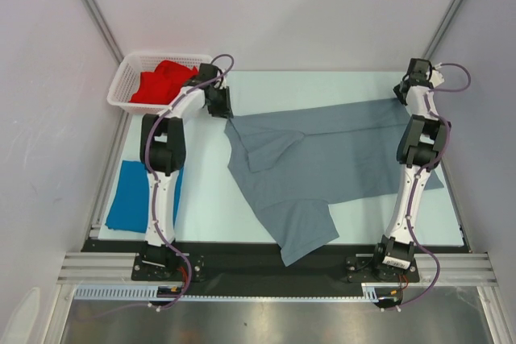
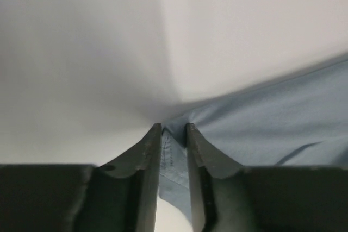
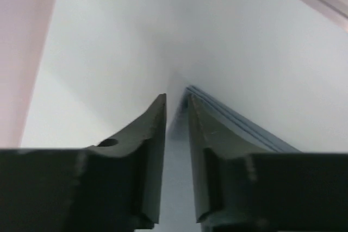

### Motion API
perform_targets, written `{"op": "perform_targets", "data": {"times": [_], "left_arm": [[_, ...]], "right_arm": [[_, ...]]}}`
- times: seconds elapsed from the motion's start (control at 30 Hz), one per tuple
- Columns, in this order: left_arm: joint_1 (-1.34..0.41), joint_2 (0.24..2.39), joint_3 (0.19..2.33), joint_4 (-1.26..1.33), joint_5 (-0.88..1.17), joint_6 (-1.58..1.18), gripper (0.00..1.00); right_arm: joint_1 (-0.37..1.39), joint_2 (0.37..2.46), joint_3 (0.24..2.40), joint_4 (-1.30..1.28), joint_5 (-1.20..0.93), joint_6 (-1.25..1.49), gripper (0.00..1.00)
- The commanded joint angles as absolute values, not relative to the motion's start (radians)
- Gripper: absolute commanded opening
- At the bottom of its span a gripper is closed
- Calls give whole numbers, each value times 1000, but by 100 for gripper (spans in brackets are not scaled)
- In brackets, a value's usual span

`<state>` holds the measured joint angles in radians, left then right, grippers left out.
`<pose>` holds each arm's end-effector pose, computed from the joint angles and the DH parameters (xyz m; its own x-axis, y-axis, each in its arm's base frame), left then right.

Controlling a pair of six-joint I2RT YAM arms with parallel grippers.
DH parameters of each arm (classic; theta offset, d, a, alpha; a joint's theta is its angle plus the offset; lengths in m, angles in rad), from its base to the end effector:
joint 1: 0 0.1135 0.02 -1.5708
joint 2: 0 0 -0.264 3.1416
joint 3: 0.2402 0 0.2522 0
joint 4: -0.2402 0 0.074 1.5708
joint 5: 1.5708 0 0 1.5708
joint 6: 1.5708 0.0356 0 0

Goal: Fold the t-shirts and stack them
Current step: Fold the tshirt

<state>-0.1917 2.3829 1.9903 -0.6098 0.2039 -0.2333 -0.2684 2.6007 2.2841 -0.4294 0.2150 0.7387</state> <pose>0.5086 -0.1061 0.1651 -0.8728 -0.0612 -0.4842 0.0944 0.9522 -0.2905 0.5550 -0.1605 0.1564 -0.2077 0.7394 -0.6405 0.7439 0.5445 0.3874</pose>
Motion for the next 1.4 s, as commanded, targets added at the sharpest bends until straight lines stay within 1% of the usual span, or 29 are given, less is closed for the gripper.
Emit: {"op": "perform_targets", "data": {"times": [0.0,0.03,0.07,0.13,0.17,0.2,0.27,0.33,0.4,0.47,0.5,0.53,0.6,0.63,0.7,0.73,0.83,0.93,1.0,1.03,1.1,1.13,1.17,1.23,1.37], "left_arm": [[-166,2365,2048,-601,186,-232,36],[-169,2332,2042,-600,187,-230,41],[-173,2313,2028,-601,183,-227,52],[-187,2269,2014,-627,155,-222,56],[-196,2217,1999,-637,140,-219,58],[-212,2189,1988,-659,99,-213,59],[-225,2098,1936,-676,80,-215,62],[-247,2024,1872,-666,83,-222,62],[-270,1927,1764,-647,103,-230,63],[-284,1878,1668,-635,175,-255,60],[-294,1829,1634,-614,211,-267,60],[-302,1810,1573,-606,254,-268,60],[-334,1775,1517,-586,297,-259,60],[-348,1754,1493,-588,311,-247,61],[-382,1737,1422,-585,356,-248,61],[-393,1717,1396,-578,377,-255,61],[-431,1669,1283,-540,434,-290,62],[-463,1644,1185,-508,454,-316,64],[-471,1634,1155,-488,443,-351,63],[-469,1634,1147,-486,446,-363,63],[-471,1621,1115,-439,452,-393,60],[-471,1620,1105,-430,449,-399,59],[-471,1624,1095,-431,442,-403,58],[-471,1623,1094,-437,396,-406,58],[-469,1640,1095,-410,405,-411,62]], "right_arm": [[-267,2625,2388,-454,172,703,31],[-265,2616,2404,-468,151,696,33],[-258,2576,2402,-492,152,690,40],[-244,2524,2388,-520,167,667,48],[-227,2478,2388,-561,175,654,55],[-218,2447,2390,-590,187,643,58],[-195,2395,2363,-661,216,603,60],[-155,2298,2311,-689,213,577,60],[-120,2187,2185,-706,209,558,59],[-63,2110,2085,-680,157,561,56],[-40,2042,1975,-667,129,566,55],[-3,2013,1930,-654,73,569,50],[61,1952,1817,-615,10,568,46],[107,1900,1702,-568,-115,563,44],[149,1840,1585,-508,-211,581,39],[197,1785,1460,-438,-274,604,35],[258,1723,1283,-327,-343,636,28],[316,1689,1168,-258,-399,658,25],[353,1689,1137,-247,-403,654,24],[363,1687,1120,-236,-403,655,19],[379,1675,1051,-178,-413,693,15],[385,1672,1026,-100,-410,709,12],[393,1671,984,-65,-410,751,12],[406,1692,965,26,-439,797,13],[422,1729,945,80,-420,845,15]]}}
